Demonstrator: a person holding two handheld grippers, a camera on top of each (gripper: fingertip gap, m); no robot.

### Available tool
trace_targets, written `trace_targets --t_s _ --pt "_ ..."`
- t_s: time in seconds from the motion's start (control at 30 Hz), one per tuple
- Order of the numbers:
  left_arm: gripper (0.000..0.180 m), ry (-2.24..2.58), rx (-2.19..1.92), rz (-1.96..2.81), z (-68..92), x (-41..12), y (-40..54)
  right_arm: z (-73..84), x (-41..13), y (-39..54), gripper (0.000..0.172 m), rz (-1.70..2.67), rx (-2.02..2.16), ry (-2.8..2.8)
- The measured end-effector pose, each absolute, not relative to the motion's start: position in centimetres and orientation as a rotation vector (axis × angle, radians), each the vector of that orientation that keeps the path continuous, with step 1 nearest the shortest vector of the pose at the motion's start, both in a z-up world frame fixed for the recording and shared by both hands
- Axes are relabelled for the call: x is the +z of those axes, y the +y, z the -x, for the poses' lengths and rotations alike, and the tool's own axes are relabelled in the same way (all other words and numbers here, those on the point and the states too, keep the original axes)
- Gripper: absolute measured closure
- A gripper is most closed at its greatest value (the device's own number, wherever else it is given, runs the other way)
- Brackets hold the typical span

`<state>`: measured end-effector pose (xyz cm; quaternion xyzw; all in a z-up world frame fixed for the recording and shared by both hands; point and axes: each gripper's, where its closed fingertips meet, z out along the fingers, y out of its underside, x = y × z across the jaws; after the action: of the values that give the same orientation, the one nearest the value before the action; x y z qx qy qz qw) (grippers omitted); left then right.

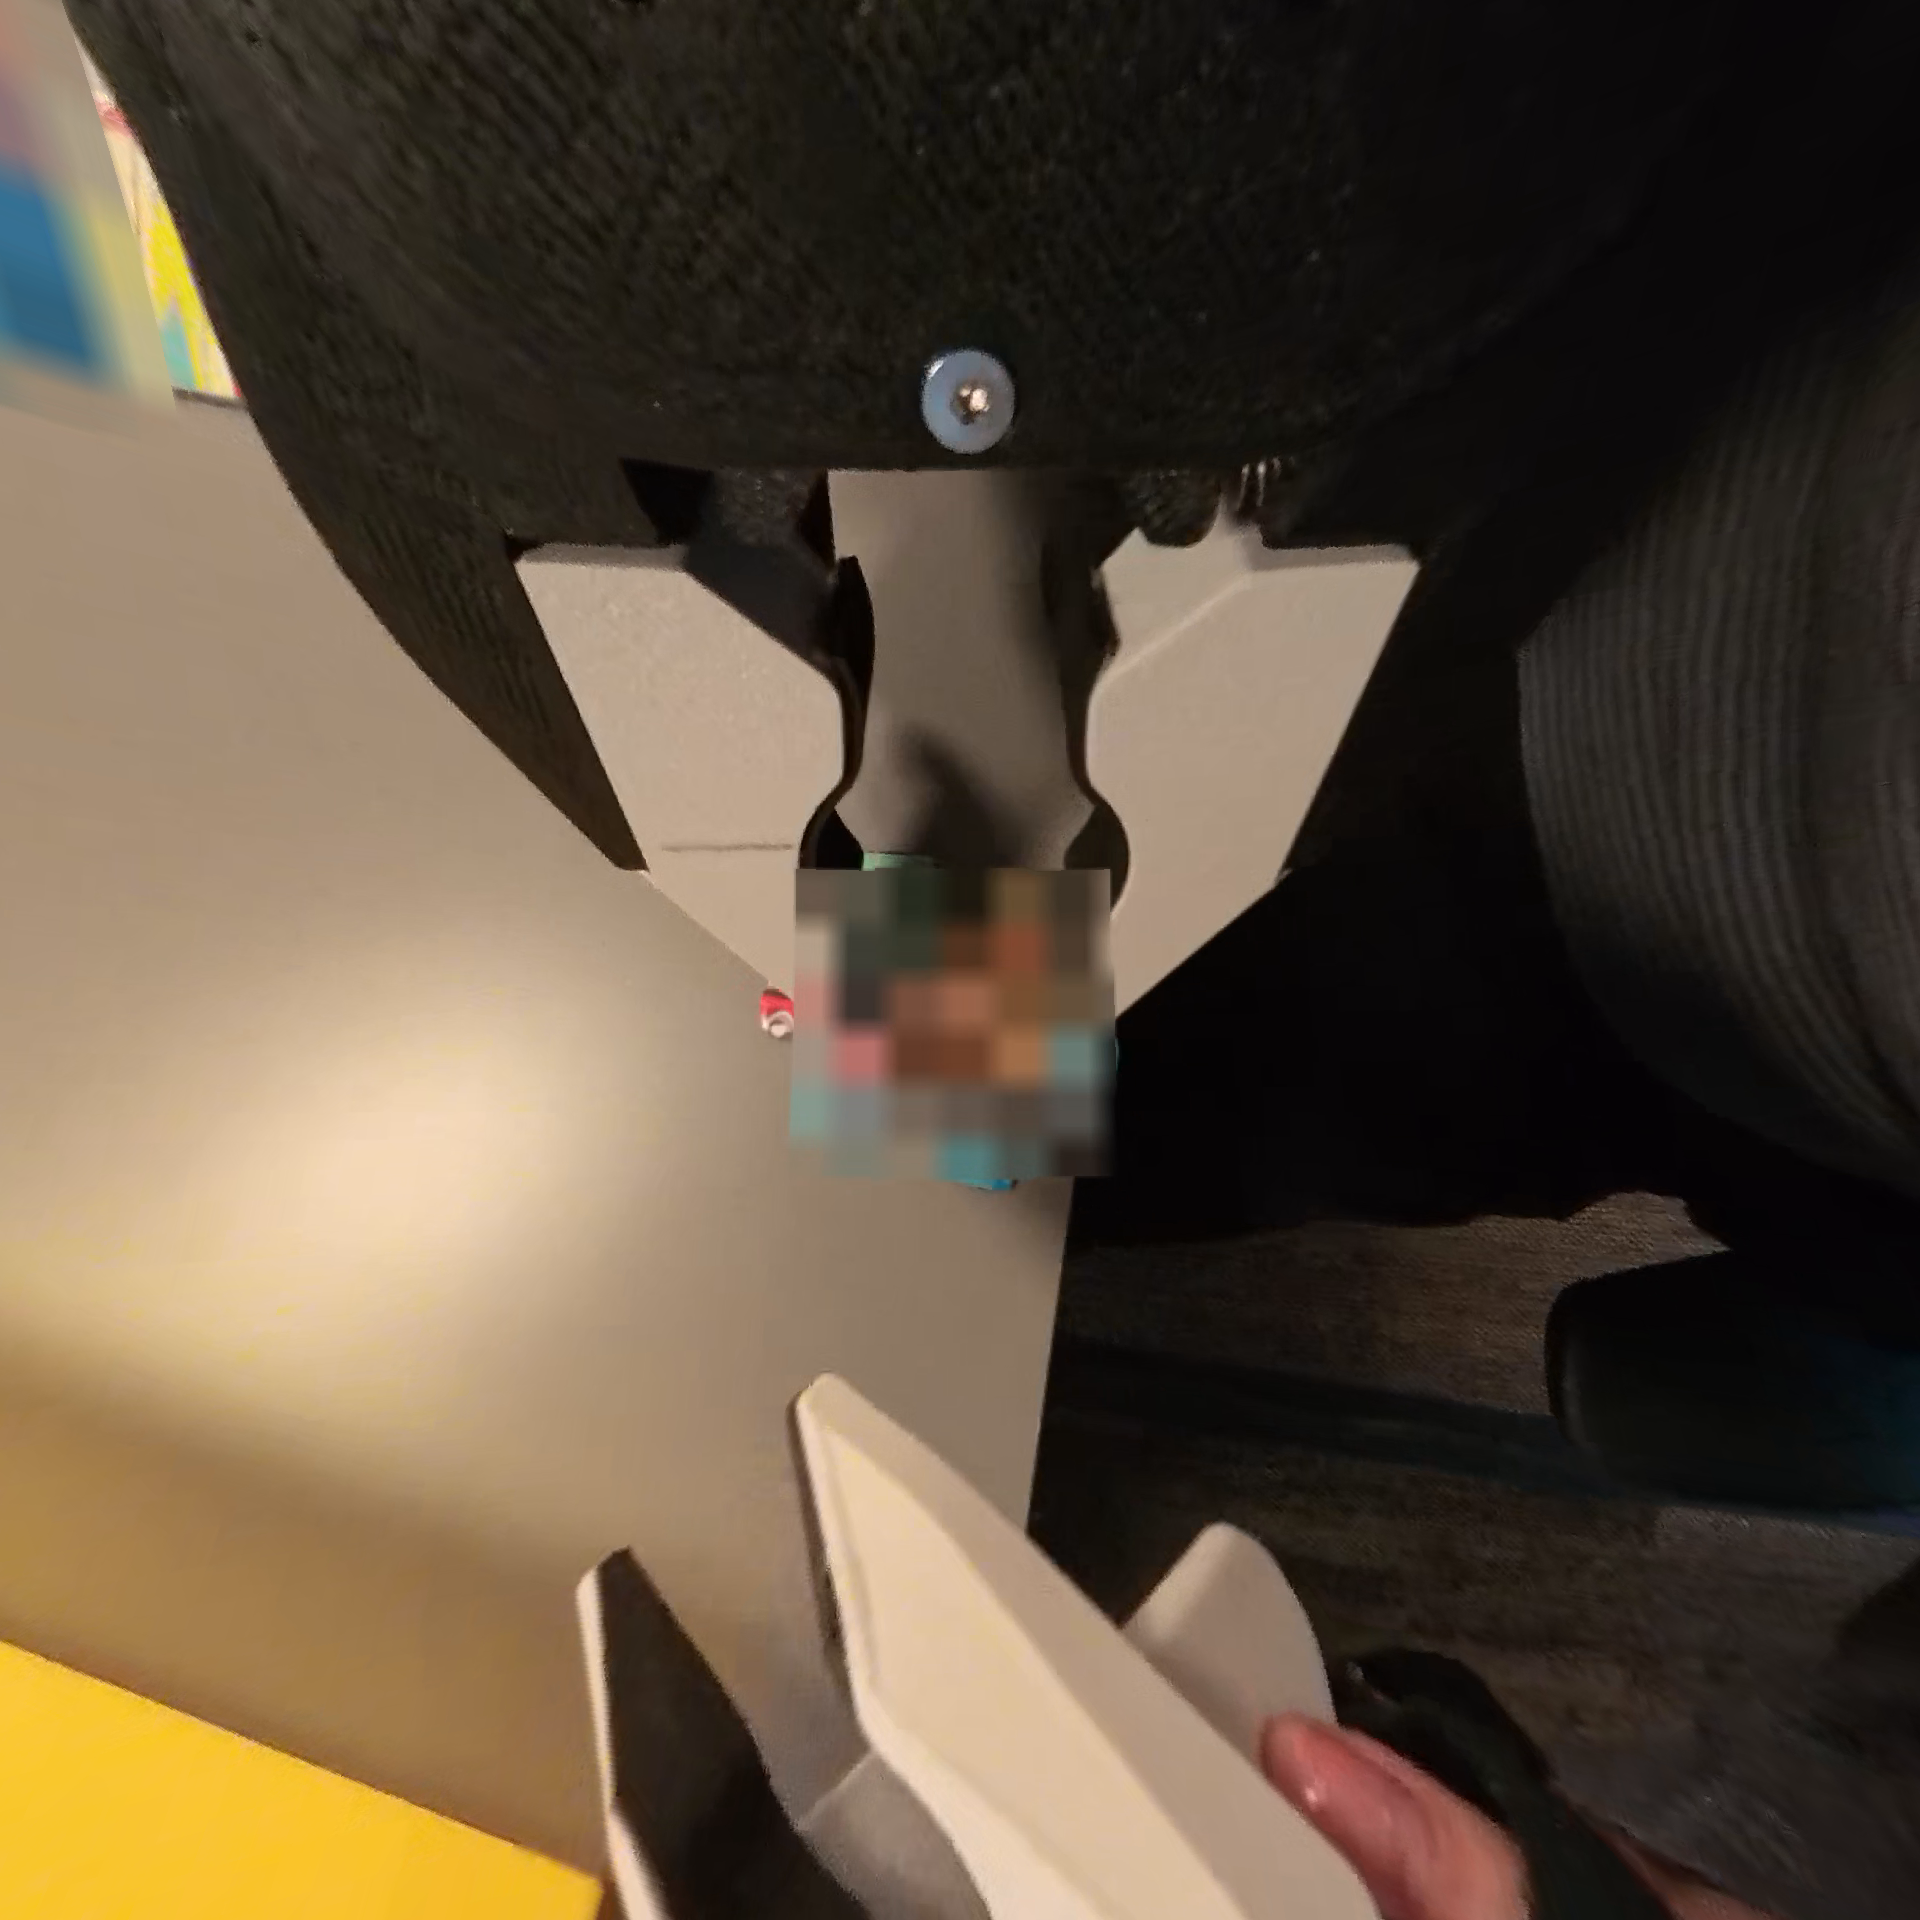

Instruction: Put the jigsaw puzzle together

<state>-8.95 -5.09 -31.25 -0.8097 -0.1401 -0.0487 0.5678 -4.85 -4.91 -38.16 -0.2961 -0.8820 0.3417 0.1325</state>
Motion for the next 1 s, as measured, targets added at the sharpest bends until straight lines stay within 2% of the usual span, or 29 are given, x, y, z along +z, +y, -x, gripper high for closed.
trace_targets --t_s 0.13,0.3,0.4,0.63,0.77,0.87,1.0 --pt "0.14 -0.308 -0.133 1.925 7.6 -31.9 -5.7 4.1 -38.2 -5.6 0.146 0.826 0.985 -2.558" --pt "0.14 -0.324 -0.148 1.946 7.2 -33.1 -6.5 3.3 -38.2 -6.2 0.126 0.819 1.032 -2.581" --pt "0.14 -0.331 -0.16 1.949 7.2 -33.3 -6.5 3.3 -38.3 -6.1 0.129 0.801 1.007 -2.568" --pt "0.14 -0.304 -0.143 1.959 7.0 -33.0 -6.5 2.6 -38.3 -7.1 0.149 0.721 0.954 -2.525" --pt "0.14 -0.314 -0.146 1.949 7.1 -32.8 -6.9 2.3 -38.2 -7.3 0.172 0.652 0.948 -2.469" --pt "0.14 -0.351 -0.174 1.969 7.0 -33.3 -7.3 2.0 -38.3 -7.3 0.171 0.644 0.965 -2.458" --pt "0.137 -0.44 -0.322 2.018 5.1 -34.9 -8.1 1.9 -37.2 -6.7 0.149 0.7 1.081 -2.405"
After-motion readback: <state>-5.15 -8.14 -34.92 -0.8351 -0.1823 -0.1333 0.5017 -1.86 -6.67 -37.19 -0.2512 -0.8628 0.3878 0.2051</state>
